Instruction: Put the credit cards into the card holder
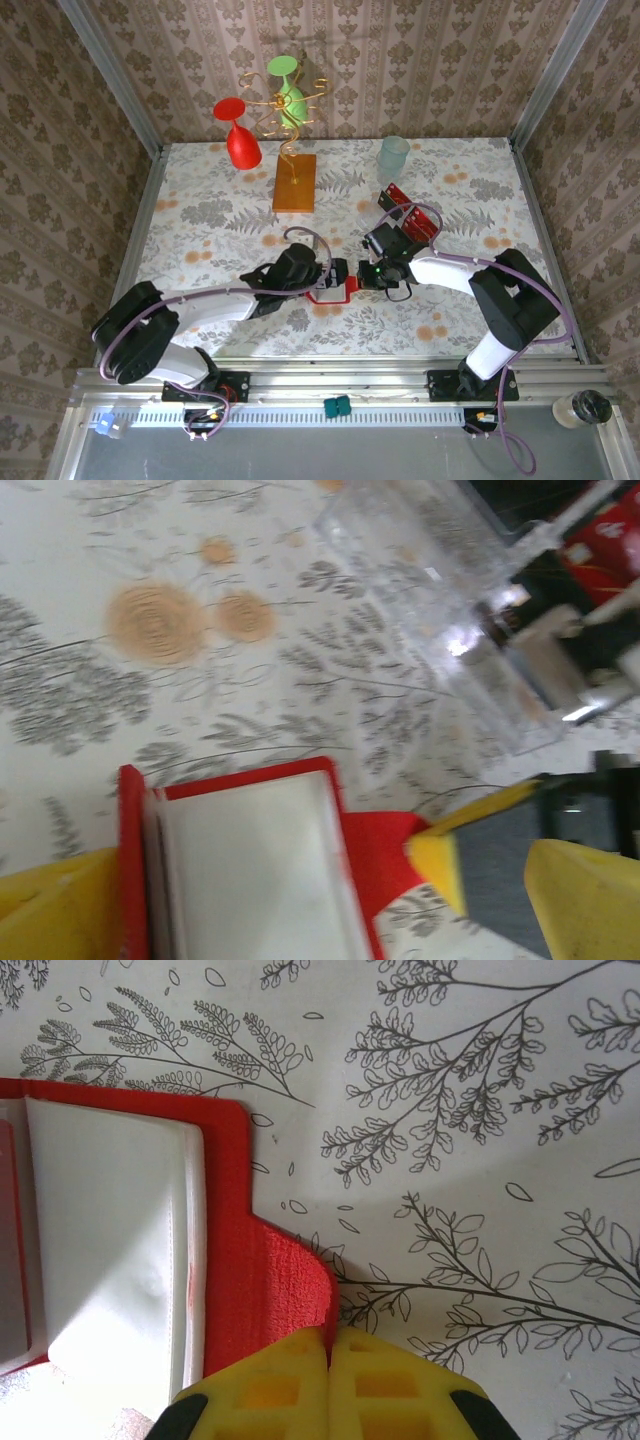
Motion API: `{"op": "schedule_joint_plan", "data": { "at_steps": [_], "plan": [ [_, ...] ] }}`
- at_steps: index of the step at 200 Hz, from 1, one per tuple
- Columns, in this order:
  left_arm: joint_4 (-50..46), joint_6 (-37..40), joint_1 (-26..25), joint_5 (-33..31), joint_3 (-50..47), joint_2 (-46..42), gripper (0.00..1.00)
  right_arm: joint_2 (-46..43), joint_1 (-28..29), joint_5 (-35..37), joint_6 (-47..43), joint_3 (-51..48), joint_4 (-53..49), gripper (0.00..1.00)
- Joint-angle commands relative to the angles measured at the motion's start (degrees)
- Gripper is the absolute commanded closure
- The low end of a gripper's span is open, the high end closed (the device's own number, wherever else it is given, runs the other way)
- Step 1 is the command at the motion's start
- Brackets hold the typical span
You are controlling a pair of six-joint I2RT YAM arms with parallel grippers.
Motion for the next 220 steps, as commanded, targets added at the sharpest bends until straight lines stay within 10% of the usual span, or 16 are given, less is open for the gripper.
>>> {"op": "schedule_joint_plan", "data": {
  "at_steps": [1, 79, 168, 220],
  "plan": [
    [2.98, -1.51, -1.71, 1.44, 2.53, 2.37, 0.00, 0.94, 0.08, -1.39, 1.09, -0.91, 0.86, 1.00],
    [8.74, -5.49, -4.24, -0.20, 1.42, 8.10, 0.00, 0.60, 0.03, -1.57, 1.94, -1.61, 1.66, 1.00],
    [12.88, -8.50, -5.11, -1.83, -1.36, 9.08, 0.00, -4.75, -0.32, -0.79, 2.44, -1.04, -1.96, 0.67],
    [9.02, -6.61, -1.12, 0.53, -1.79, 1.85, 0.00, -13.23, -0.68, 1.06, 2.47, 0.59, -7.70, 0.66]
  ]
}}
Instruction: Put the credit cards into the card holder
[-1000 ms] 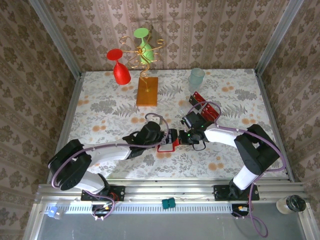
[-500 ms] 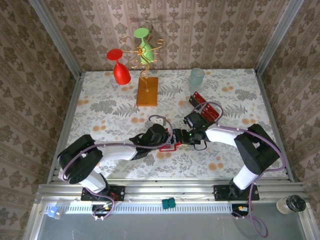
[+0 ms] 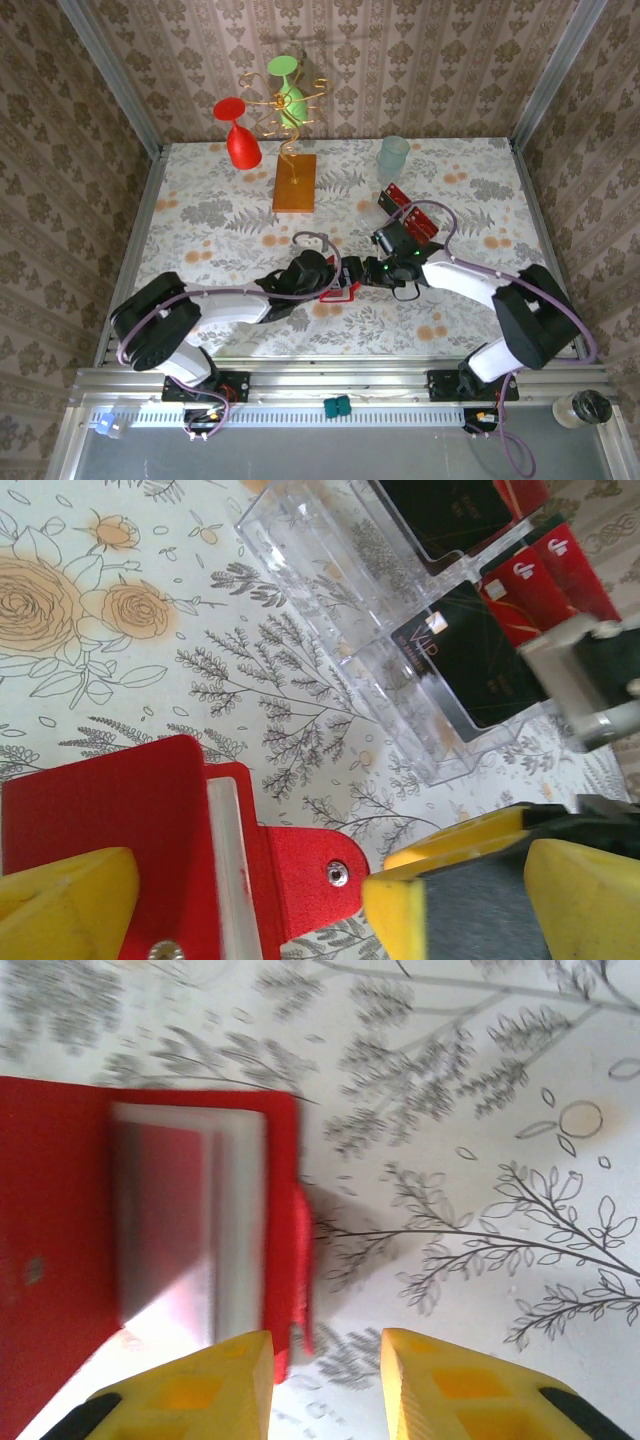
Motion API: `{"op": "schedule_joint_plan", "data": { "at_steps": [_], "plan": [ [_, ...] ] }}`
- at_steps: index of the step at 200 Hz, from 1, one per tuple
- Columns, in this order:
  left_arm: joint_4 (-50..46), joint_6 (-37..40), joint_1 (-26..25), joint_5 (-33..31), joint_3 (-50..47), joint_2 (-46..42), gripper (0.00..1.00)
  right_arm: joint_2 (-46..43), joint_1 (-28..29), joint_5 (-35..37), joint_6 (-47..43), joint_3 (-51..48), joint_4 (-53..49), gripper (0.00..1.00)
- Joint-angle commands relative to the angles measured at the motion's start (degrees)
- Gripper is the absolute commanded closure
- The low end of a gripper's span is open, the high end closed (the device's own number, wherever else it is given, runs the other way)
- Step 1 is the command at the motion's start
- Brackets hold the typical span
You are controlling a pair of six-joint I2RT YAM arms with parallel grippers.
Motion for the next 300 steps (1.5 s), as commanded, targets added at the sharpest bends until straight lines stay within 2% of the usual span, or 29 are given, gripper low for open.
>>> {"op": "schedule_joint_plan", "data": {
  "at_steps": [1, 32, 54, 74, 100, 140, 162, 187, 239, 300],
  "plan": [
    [-3.46, 2.08, 2.04, 1.85, -0.96, -3.48, 0.00, -4.32, 0.53, 0.91, -0.27, 1.99, -3.89, 0.66],
    [-6.60, 3.14, 5.65, 2.43, -2.05, -8.57, 0.00, -4.44, 3.23, 1.41, -0.91, 7.04, -7.34, 0.69],
    [-13.06, 3.23, 9.02, -0.59, -3.63, -15.69, 0.00, -1.94, 7.53, 2.99, -1.77, 12.93, -9.66, 0.69],
    [-23.39, 1.15, 12.21, -6.16, -4.98, -24.22, 0.00, 3.72, 10.69, 2.93, -2.30, 18.68, -10.16, 0.69],
    [-31.64, 0.19, 15.71, -9.35, -7.41, -34.11, 0.00, 12.43, 13.57, 2.49, -3.80, 27.62, -11.48, 0.69],
    [-39.26, -1.78, 16.91, -11.69, -9.48, -41.00, 0.00, 25.08, 16.31, 2.36, -7.18, 40.95, -18.24, 0.69],
    [-39.59, -2.28, 16.99, -10.95, -10.27, -40.78, 0.00, 28.92, 16.49, 3.28, -9.11, 44.57, -22.00, 0.70],
    [-39.29, -1.16, 17.03, -9.60, -9.90, -38.96, 0.00, 28.35, 15.85, 5.78, -10.57, 43.66, -24.09, 0.76],
    [-37.00, 3.95, 16.78, -5.24, -6.59, -31.92, 0.00, 21.23, 12.81, 6.40, -9.08, 32.25, -19.79, 0.80],
    [-34.48, 10.79, 14.61, -0.40, -0.16, -18.46, 0.00, 16.71, 10.57, 6.57, -6.30, 20.52, -12.49, 0.80]
  ]
}}
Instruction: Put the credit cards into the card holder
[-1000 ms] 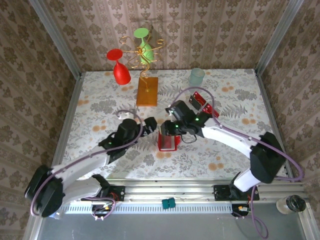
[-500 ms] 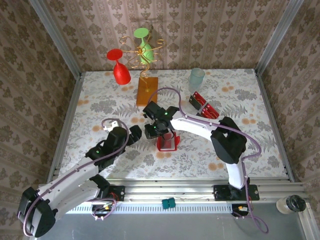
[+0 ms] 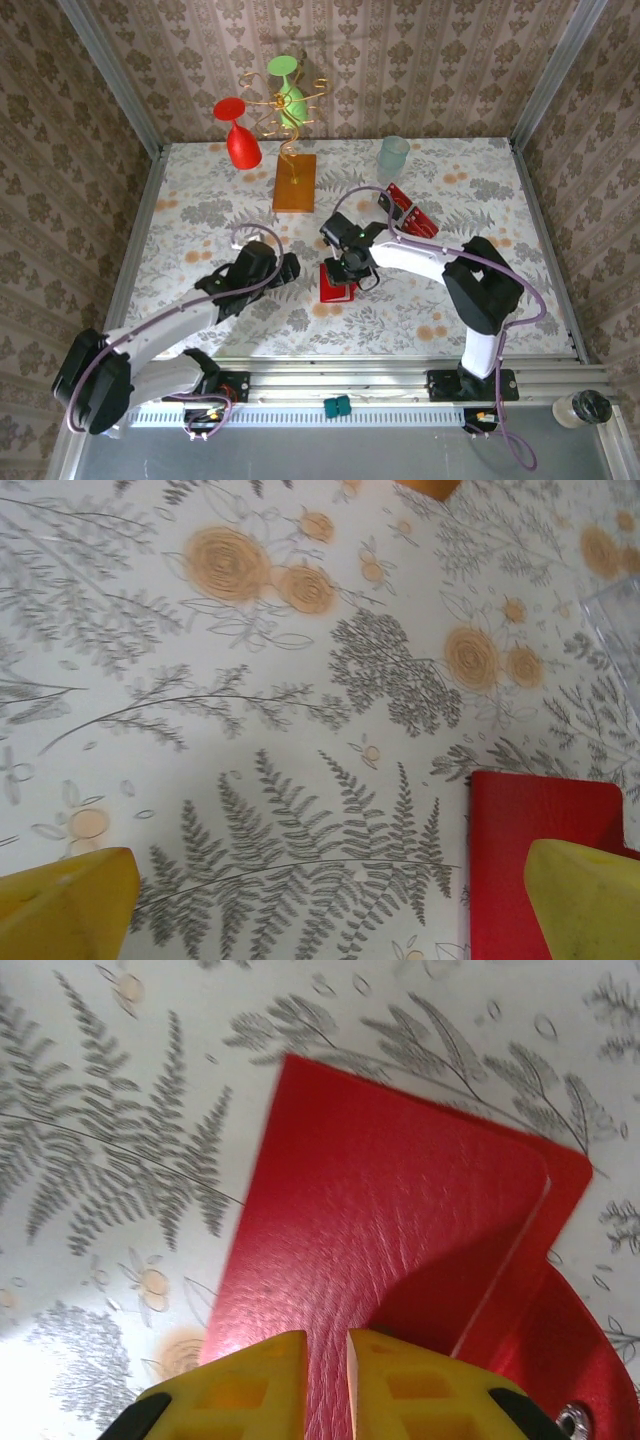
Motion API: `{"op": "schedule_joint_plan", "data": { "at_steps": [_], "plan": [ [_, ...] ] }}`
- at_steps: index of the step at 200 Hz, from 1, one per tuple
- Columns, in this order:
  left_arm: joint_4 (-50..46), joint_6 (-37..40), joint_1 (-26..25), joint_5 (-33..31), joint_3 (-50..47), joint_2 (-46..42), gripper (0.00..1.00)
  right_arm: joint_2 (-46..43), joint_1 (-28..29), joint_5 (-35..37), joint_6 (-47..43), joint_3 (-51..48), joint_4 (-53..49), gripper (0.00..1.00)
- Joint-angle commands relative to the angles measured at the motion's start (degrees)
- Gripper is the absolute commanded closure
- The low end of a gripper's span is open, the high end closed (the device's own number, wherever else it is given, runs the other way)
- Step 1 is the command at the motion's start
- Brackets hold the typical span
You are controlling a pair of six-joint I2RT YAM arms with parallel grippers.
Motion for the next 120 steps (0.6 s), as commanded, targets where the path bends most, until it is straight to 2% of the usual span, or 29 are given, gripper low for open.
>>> {"op": "schedule_joint_plan", "data": {
  "at_steps": [1, 67, 120],
  "plan": [
    [1.22, 4.92, -1.23, 2.84, 3.71, 4.40, 0.00, -2.93, -0.63, 0.94, 1.65, -3.47, 3.79, 0.81],
    [1.56, 11.04, -4.93, 3.38, 10.42, 18.02, 0.00, -6.39, -2.53, -0.59, 4.37, -10.89, 9.42, 0.81],
    [4.18, 12.43, -6.56, 5.14, 10.43, 21.96, 0.00, -6.70, -2.79, -1.67, 5.30, -12.60, 11.50, 0.81]
  ]
}}
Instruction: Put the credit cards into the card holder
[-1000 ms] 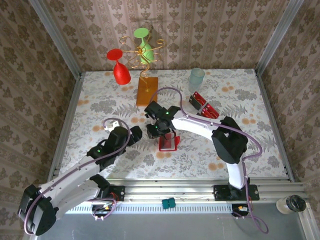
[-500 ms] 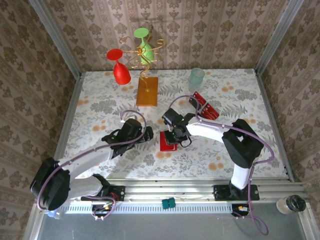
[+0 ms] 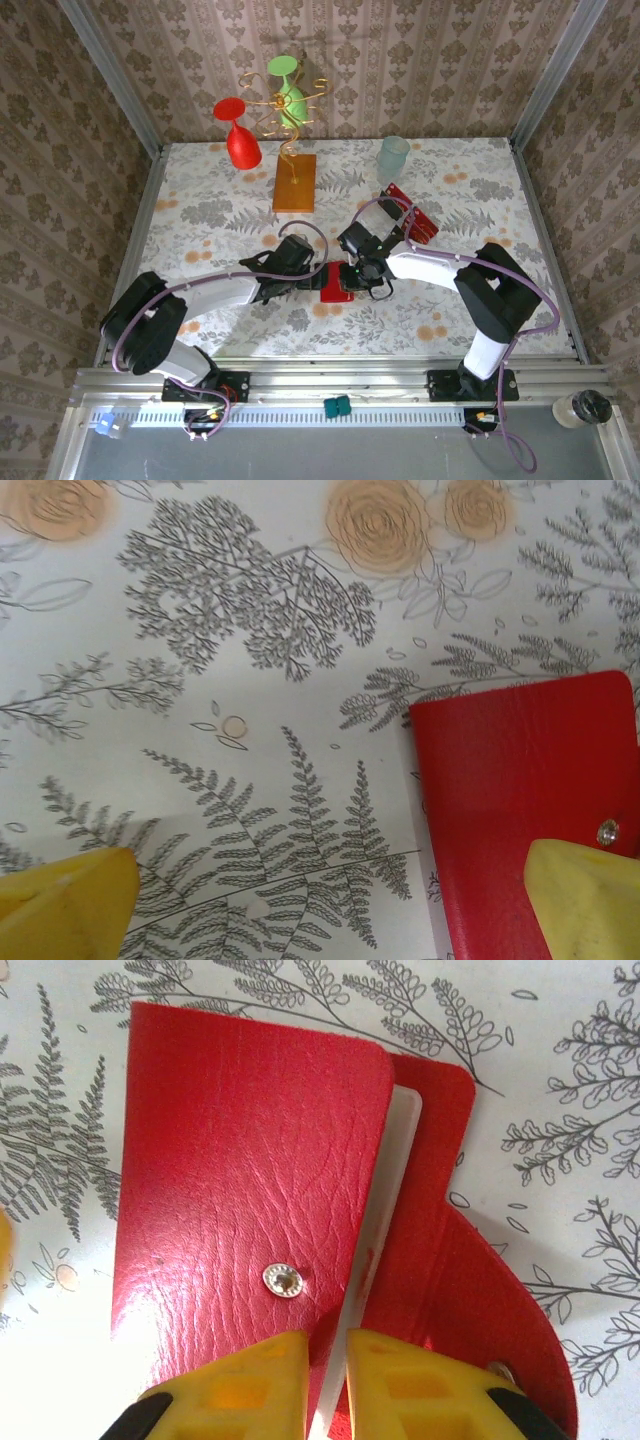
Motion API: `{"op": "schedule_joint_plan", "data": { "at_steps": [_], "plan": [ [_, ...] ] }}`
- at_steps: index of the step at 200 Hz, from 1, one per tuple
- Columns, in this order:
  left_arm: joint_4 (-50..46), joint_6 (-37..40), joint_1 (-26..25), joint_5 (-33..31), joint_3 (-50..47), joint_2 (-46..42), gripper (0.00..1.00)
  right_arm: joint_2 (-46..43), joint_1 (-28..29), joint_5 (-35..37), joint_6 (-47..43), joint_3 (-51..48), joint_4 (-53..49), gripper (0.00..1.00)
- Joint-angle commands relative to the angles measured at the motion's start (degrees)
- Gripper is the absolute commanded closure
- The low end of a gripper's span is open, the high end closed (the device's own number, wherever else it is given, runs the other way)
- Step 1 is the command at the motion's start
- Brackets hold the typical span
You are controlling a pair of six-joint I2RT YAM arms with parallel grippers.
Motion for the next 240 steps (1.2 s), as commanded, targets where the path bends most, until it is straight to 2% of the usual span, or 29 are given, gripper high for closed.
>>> {"op": "schedule_joint_plan", "data": {
  "at_steps": [1, 102, 164, 197, 240],
  "plan": [
    [1.39, 1.88, -0.57, 1.13, 0.95, 0.83, 0.00, -1.38, -0.21, -1.10, 1.39, -1.00, 1.77, 0.81],
    [2.63, 1.62, -1.79, 0.73, 0.54, 6.91, 0.00, -1.44, -0.53, -2.55, 2.00, -1.31, 2.27, 0.81],
    [2.12, 0.74, -4.94, -2.30, 0.45, 8.65, 0.00, -10.58, -6.58, -2.38, 0.98, -0.32, -2.52, 0.76],
    [1.75, 0.25, -6.00, -3.56, 0.37, 9.48, 0.00, -9.19, -7.35, -2.65, -0.54, -0.55, -4.14, 0.68],
    [2.45, 0.07, -6.37, -3.41, 0.12, 9.98, 0.00, -6.73, -7.35, -3.41, -0.28, -1.29, -3.14, 0.67]
  ]
}}
